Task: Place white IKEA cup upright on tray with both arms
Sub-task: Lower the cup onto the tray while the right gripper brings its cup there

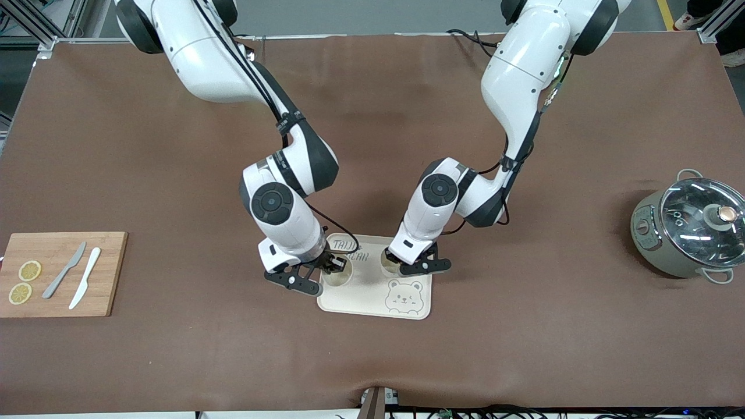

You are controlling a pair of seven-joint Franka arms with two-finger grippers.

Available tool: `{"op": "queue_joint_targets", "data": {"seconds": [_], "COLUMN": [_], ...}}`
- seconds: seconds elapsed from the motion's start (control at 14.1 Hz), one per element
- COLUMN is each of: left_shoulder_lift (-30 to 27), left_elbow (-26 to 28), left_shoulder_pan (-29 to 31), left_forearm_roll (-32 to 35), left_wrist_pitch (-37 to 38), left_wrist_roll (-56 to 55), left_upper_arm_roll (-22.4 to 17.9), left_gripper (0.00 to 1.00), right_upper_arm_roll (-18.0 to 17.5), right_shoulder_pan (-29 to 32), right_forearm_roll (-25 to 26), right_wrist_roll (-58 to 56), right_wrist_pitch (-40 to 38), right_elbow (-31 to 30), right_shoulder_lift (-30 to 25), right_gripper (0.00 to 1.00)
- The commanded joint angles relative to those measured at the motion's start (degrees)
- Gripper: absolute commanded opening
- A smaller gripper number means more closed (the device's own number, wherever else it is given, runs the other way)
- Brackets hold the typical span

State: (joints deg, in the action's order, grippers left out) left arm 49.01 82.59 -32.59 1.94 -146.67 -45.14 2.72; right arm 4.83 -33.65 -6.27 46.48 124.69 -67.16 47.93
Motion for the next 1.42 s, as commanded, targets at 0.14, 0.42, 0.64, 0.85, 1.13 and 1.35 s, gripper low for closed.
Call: {"op": "queue_joint_targets", "data": {"seconds": [0.14,0.42,0.64,0.85,1.13,1.35], "left_shoulder_lift": [0.12,-0.23,-0.31,-0.14,-0.49,-0.84], "left_elbow": [1.34,1.17,1.26,1.26,1.08,1.08], "left_shoulder_pan": [-0.54,-0.54,-0.45,-0.63,-1.24,-0.81], "left_forearm_roll": [0.17,0.17,0.08,0.08,0.08,0.08], "left_wrist_pitch": [-0.46,-0.02,0.07,0.07,0.16,0.51], "left_wrist_roll": [-0.66,-0.66,-1.0,-1.01,-6.7,-7.07], "left_upper_arm_roll": [-0.52,-0.52,-0.44,-0.7,-0.79,-0.79], "left_gripper": [0.0,0.0,0.21,1.0,1.0,1.0], "right_upper_arm_roll": [0.62,0.7,0.79,0.79,0.79,0.79], "right_shoulder_pan": [-1.68,-1.77,-1.86,-1.95,-1.95,-1.16], "right_forearm_roll": [1.26,1.26,1.44,1.79,1.79,2.4], "right_wrist_roll": [2.03,2.65,2.91,3.0,3.26,3.09], "right_wrist_pitch": [7.22,9.25,11.09,13.64,13.83,13.56], "right_elbow": [-3.85,-4.21,-4.99,-6.58,-6.58,-6.58], "right_shoulder_lift": [1.11,2.96,3.84,4.1,4.72,4.46], "right_gripper": [0.0,0.0,0.0,0.0,0.0,0.99]}}
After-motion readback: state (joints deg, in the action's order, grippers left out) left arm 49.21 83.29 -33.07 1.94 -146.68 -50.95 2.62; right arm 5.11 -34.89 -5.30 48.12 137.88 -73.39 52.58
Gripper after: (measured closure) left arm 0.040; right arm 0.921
